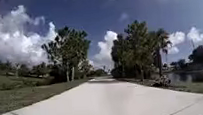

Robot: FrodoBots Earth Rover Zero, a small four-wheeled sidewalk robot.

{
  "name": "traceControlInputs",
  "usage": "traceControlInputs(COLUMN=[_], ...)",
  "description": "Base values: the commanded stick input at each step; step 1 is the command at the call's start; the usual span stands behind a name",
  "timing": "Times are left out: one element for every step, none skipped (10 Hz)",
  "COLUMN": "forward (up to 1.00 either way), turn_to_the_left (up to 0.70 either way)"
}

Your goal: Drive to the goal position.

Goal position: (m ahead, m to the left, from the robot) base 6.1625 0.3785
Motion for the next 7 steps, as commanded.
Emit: traceControlInputs(forward=[0.85, 0.85, 0.85, 0.85, 0.85, 0.85, 0.85], turn_to_the_left=[0.31, 0.21, 0.12, 0.02, 0.0, 0.0, 0.0])
